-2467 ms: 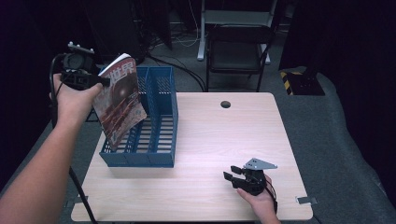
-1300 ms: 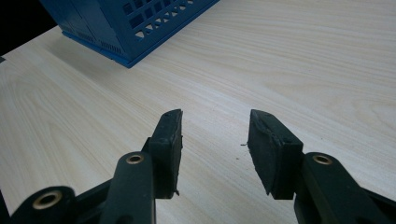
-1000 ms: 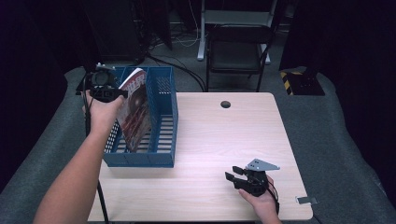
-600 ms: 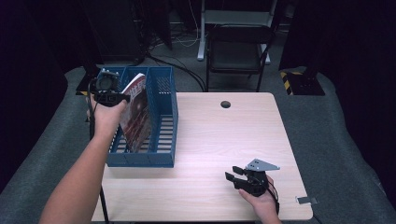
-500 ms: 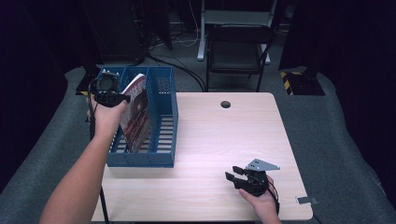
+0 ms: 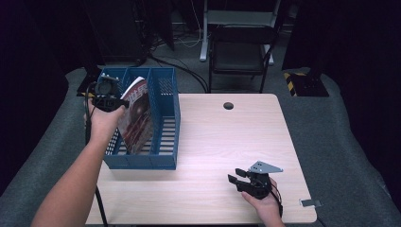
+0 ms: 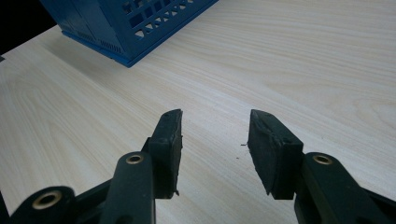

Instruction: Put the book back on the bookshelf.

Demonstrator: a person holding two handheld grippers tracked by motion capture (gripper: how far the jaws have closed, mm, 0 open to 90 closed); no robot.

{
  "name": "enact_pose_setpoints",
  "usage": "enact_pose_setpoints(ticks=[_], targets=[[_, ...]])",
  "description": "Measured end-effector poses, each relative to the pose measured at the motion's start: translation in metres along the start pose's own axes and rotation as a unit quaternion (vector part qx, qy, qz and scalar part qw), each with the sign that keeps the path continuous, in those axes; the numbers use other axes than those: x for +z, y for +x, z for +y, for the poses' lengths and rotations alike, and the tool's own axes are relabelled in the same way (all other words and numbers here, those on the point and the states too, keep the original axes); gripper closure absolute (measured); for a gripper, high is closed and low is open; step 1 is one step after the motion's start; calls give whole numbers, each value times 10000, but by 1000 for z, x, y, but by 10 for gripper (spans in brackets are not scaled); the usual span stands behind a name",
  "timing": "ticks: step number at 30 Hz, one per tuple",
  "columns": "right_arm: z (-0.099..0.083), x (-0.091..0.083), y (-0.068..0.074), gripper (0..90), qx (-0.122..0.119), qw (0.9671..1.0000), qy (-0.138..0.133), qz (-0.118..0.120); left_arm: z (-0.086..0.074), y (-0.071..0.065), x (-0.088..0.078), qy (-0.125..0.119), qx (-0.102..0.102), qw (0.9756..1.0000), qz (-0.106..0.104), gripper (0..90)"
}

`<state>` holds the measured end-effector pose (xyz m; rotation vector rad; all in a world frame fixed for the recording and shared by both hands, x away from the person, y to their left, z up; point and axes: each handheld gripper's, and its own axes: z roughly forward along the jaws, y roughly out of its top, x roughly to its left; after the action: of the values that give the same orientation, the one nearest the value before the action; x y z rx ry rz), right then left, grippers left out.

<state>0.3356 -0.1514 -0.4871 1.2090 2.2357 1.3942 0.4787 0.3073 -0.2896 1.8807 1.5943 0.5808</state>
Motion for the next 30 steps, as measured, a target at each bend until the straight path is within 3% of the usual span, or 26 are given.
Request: enact_pose_setpoints(ticks=[9,17,19,30], targets=[[0,3,-1,545,-70,10000,28,20,-4,7,-4,129,31,9998,-154,818],[-1,3,0,546,-50,10000,36,13,0,8,-9,323,210,9991,-199,785],[-1,3,0,546,-46,10000,28,2,1,7,-12,311,141,9991,-238,781],[-1,3,0,544,-42,10000,50,-14,6,3,-15,485,342,9981,-158,827]])
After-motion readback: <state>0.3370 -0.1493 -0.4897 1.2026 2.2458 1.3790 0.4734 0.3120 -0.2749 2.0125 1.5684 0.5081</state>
